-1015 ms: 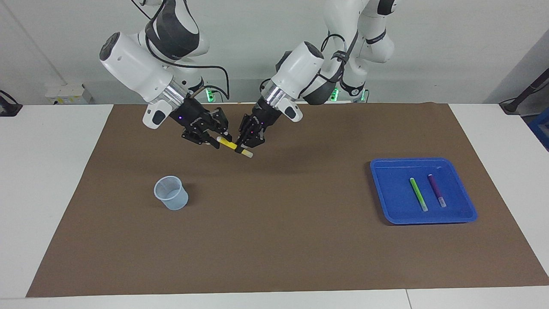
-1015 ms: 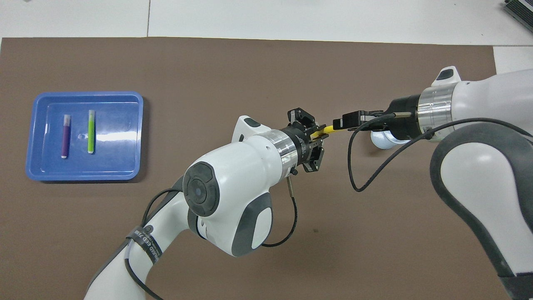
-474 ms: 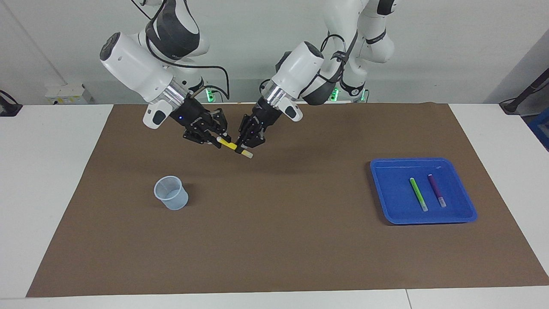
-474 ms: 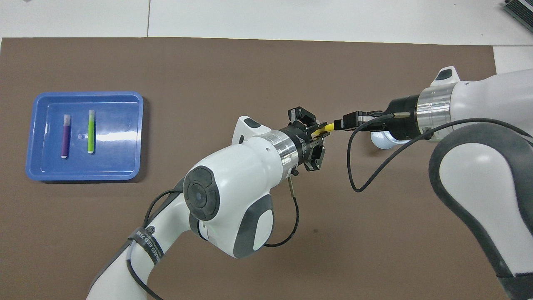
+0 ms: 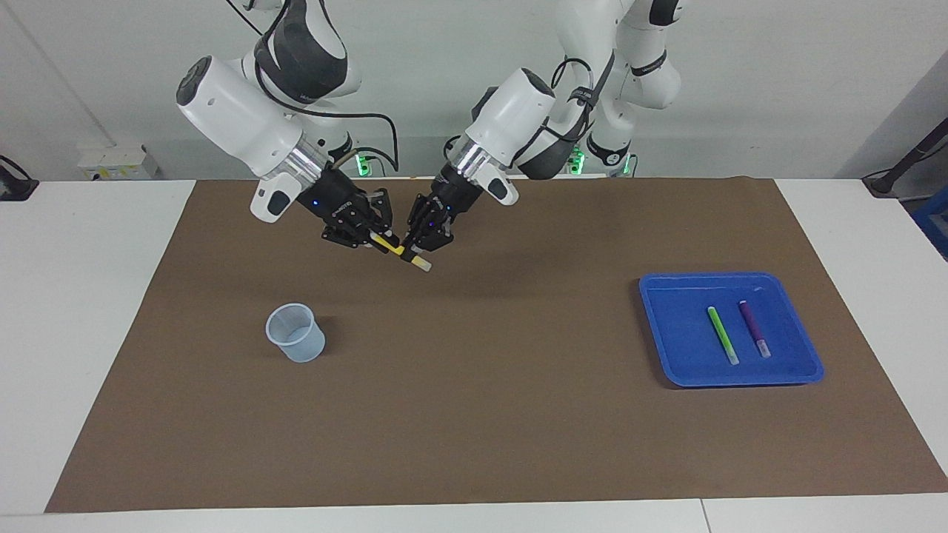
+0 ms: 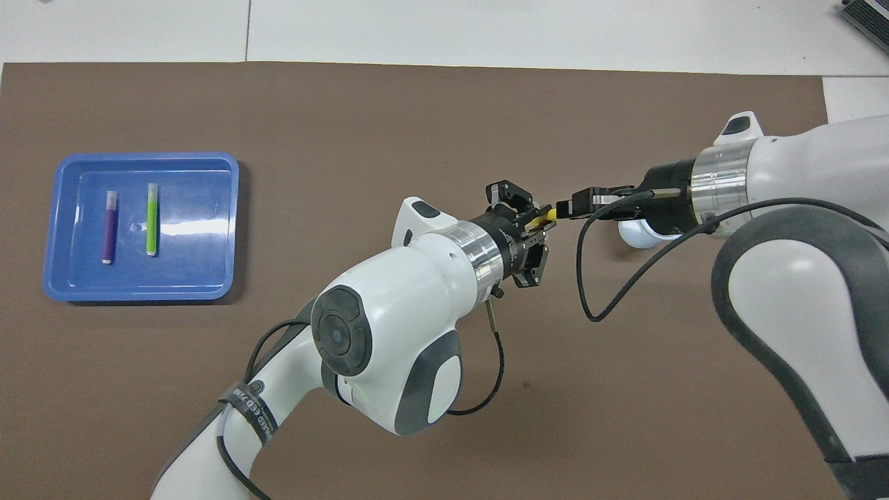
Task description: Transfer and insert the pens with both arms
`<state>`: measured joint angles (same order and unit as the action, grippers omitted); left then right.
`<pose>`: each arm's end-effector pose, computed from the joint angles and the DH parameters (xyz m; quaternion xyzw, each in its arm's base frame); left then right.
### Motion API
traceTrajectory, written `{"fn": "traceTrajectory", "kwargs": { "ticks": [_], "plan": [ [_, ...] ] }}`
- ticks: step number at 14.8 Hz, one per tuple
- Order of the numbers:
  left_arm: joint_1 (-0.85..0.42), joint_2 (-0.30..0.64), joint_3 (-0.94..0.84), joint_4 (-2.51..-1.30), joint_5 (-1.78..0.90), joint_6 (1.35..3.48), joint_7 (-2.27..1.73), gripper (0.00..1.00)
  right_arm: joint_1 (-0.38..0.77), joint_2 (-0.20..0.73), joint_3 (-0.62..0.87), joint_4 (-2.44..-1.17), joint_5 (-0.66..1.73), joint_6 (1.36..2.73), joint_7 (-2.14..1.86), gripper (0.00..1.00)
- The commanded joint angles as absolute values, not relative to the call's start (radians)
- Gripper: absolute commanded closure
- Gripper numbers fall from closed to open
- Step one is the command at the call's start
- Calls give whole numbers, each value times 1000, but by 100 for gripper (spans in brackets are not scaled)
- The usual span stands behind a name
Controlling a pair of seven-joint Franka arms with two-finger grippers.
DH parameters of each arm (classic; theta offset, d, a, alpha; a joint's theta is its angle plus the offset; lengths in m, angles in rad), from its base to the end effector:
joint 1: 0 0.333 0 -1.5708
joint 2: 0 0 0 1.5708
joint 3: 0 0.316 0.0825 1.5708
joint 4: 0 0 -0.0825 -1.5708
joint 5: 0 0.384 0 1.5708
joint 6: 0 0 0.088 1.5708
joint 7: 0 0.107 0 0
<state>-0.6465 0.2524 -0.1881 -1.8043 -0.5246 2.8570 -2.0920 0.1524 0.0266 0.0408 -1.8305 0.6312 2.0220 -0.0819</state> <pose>0.4791 -0.4709 0.4956 0.5904 0.6912 -0.1429 0.3915 0.5726 0.1466 0.5370 -0.9536 -0.0190 -0.0620 0.2939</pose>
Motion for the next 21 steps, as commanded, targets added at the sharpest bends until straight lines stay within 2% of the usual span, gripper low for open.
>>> {"fn": "traceTrajectory", "kwargs": {
  "ticks": [1,4,5,6,7,8,15,18,21],
  "plan": [
    [-669,249,-178,-1819,-543,2879,-2086,100,156,32,43,-1827,650,2037,-103,100],
    [-669,249,-176,-1819,-543,2879,-2080,100,155,35,43,-1821,649,2037,-106,100],
    [-669,249,-176,-1818,-540,2879,-2080,88,150,40,43,-1810,647,2034,-107,100],
    [-669,249,-175,-1816,-540,2879,-2082,71,147,41,43,-1803,647,2030,-106,100],
    [-669,249,-175,-1815,-538,2879,-2083,25,144,49,43,-1789,646,2023,-104,100],
    [-669,247,-175,-1813,-538,2879,-2085,0,140,52,43,-1781,644,2019,-104,100],
    [-649,238,-167,-1822,-531,2865,-1964,0,135,54,35,-1769,603,2011,-98,100],
    [-572,235,-167,-1833,-531,2830,-1895,0,103,54,32,-1720,548,1938,-98,100],
    [-555,232,-150,-1833,-531,2789,-1780,0,81,52,32,-1706,433,1881,-101,100]
  ]
}}
